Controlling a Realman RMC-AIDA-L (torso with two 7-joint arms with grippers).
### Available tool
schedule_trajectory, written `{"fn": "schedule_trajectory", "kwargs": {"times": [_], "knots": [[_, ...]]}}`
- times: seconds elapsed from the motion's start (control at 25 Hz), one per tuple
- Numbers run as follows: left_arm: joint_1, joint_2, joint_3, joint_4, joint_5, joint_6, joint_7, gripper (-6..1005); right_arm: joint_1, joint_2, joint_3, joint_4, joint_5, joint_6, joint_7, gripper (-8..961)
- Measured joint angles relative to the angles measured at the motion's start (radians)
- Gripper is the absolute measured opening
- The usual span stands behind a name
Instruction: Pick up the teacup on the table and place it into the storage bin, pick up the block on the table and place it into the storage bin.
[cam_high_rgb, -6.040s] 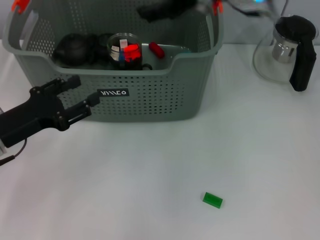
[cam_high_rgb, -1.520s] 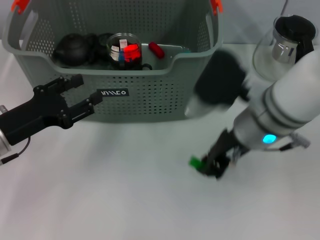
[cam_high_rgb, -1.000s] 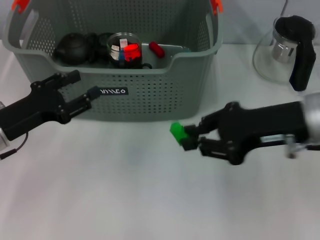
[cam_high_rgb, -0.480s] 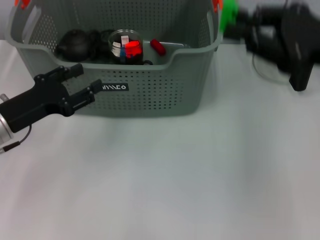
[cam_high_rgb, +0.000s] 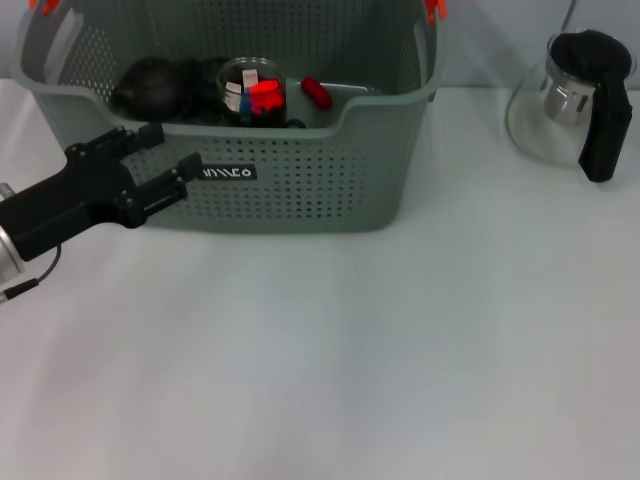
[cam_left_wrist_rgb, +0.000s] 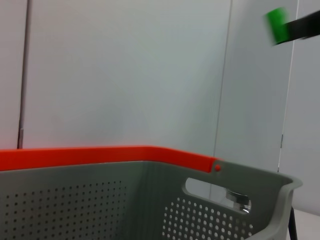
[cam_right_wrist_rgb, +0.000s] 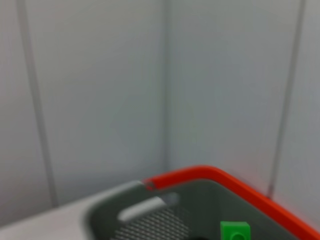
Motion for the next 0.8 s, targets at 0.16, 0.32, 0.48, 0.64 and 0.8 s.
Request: {"fn": "schedule_trajectory", "kwargs": {"times": [0.16, 0.32, 0.48, 0.64, 0.8], "knots": [[-0.003, 0.002, -0.001, 0.000, 0.000, 0.002, -0.001, 690, 0.181, 0.033, 0.024, 0.101, -0.266, 0.024, 0.037, 210], [-0.002, 0.003, -0.003, 0.000, -0.001, 0.006, -0.001, 690, 0.280, 0.067, -0.020, 0.265, -0.438, 0.141, 0.034, 211], [0.002, 0.000, -0.003, 0.000, -0.001, 0.006, -0.001, 690, 0.342, 0.069, -0.114, 0.510, -0.453, 0.322, 0.015, 212], [0.002, -0.003, -0.003, -0.001, -0.001, 0.007, -0.001, 691, 0.385, 0.077, -0.165, 0.687, -0.445, 0.510, -0.003, 213], [0.004, -0.006, 0.001, -0.003, -0.001, 0.008, 0.000, 691, 0.392, 0.079, -0.216, 0.759, -0.392, 0.630, -0.003, 214]]}}
